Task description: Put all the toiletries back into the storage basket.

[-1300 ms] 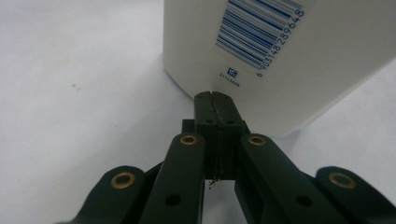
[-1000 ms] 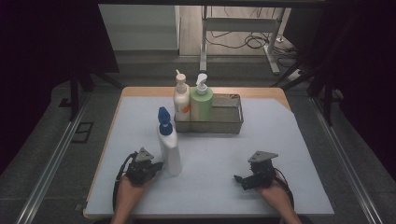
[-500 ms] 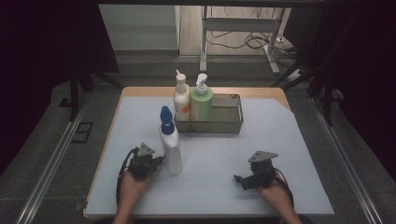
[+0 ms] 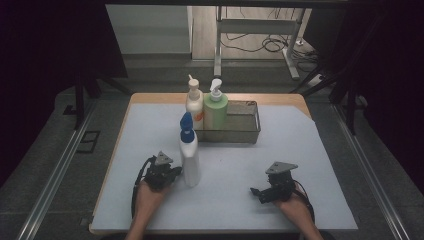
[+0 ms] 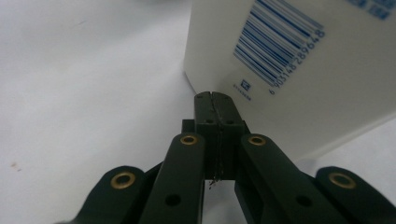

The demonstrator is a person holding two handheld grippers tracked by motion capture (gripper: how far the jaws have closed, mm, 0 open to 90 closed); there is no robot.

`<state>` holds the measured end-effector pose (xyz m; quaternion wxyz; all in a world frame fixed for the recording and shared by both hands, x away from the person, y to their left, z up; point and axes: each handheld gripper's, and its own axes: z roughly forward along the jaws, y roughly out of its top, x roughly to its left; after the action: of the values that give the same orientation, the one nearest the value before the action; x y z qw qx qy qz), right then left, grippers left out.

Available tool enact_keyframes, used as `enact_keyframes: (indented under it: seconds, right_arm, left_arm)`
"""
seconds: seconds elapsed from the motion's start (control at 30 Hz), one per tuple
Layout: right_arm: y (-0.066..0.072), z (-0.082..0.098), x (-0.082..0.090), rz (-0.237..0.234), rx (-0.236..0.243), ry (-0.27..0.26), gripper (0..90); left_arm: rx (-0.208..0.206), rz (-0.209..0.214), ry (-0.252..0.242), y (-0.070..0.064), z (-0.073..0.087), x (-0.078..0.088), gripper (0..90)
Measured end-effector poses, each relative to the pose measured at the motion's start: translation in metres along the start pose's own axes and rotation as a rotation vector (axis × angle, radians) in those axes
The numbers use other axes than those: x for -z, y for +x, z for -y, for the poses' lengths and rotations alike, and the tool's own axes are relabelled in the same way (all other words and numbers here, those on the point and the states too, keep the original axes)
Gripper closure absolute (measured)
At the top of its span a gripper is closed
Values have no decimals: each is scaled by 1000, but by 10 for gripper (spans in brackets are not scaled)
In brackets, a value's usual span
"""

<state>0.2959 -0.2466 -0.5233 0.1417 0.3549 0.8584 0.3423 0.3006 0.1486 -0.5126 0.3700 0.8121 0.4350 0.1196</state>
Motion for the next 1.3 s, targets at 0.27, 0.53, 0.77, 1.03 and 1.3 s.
enact_keyframes:
  seconds: [0.27, 0.53, 0.77, 1.03, 1.3]
  right_arm:
    - [0, 0, 0, 0, -1, 0, 0]
    - [0, 0, 0, 1, -2, 0, 0]
    - [0, 0, 0, 0, -1, 0, 0]
    - [0, 0, 0, 1, -1, -1, 0]
    - [0, 0, 0, 1, -1, -1, 0]
  left_arm:
    - [-16, 19, 14, -10, -1, -3, 893]
    - [-45, 34, 27, -21, -4, -8, 893]
    - [-80, 55, 44, -32, -7, -13, 893]
    - [-110, 97, 53, -43, -12, -20, 892]
    - [-141, 112, 63, -54, -16, -28, 892]
